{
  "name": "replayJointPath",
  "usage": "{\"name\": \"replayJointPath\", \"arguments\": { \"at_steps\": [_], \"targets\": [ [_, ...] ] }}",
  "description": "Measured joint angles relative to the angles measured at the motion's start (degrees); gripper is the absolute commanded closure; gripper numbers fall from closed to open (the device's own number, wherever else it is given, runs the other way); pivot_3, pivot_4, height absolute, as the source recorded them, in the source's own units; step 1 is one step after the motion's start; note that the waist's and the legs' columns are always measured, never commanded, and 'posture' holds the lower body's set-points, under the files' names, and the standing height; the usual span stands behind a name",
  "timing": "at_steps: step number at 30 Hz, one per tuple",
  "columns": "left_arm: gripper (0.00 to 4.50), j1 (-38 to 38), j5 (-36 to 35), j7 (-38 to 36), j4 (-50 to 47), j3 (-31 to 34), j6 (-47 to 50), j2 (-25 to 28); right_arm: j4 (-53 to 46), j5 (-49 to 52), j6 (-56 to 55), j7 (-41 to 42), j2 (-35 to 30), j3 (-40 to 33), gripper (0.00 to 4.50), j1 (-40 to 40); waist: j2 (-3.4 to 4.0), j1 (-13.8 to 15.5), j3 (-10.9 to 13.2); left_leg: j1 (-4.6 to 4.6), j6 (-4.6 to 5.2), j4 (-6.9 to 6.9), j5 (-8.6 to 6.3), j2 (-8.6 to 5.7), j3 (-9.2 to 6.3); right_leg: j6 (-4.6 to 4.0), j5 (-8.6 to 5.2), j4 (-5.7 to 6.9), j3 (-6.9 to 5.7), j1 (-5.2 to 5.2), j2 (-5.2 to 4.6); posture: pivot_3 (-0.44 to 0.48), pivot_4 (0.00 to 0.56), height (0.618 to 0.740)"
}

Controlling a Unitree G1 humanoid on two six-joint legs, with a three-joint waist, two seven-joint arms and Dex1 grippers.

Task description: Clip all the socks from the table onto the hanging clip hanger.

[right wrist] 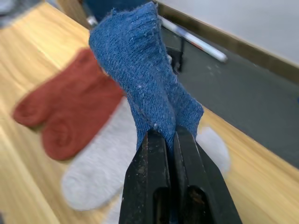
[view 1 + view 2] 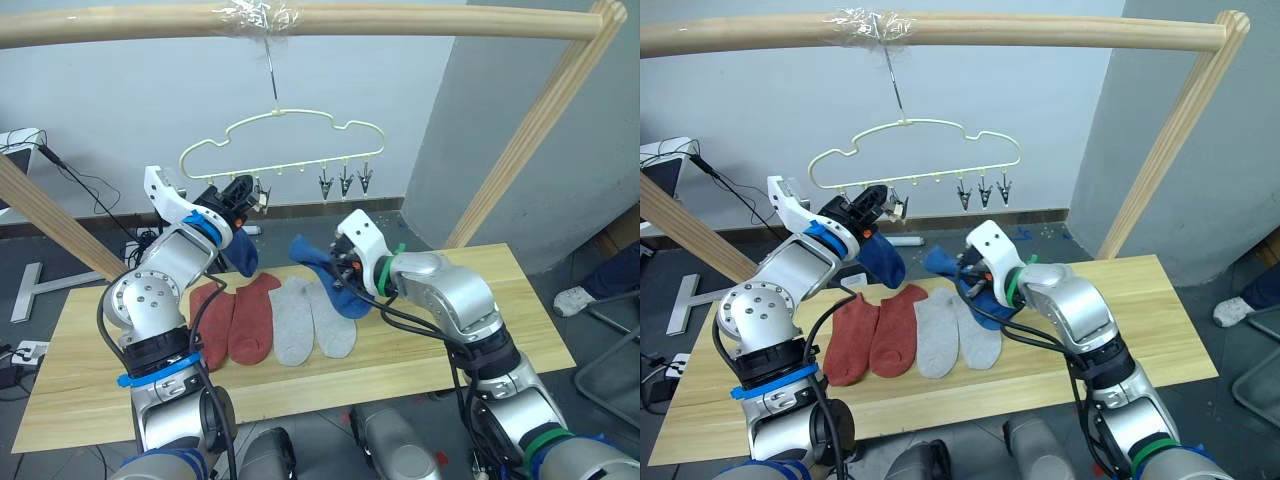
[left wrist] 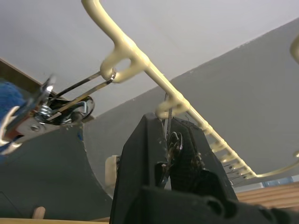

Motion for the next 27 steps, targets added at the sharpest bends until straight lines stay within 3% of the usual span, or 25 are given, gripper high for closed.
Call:
{"name": "replayJointPath", "arguments": {
  "at_steps": [6,27],
  "targets": [
    [4.32,0.29,-2.04,0.34,0.0,0.02,1.36,0.85,4.93,-0.21,-4.14,0.17,3.47,1.14,4.47,-3.61,0.0,0.17,0.0,-0.01,0.0,-0.02,0.0,0.01,-0.06,-0.01,0.0,-0.01,0.01,0.01,-0.01,-0.307,0.203,0.74],
    [4.32,2.05,-6.2,2.61,-0.2,-0.04,2.26,2.6,19.78,-1.87,-14.33,0.36,6.0,1.48,4.47,-10.17,0.0,0.71,0.0,-0.02,0.0,-0.03,0.0,0.02,-0.06,-0.09,0.05,-0.01,0.0,0.0,-0.03,-0.257,0.195,0.74]
  ]
}}
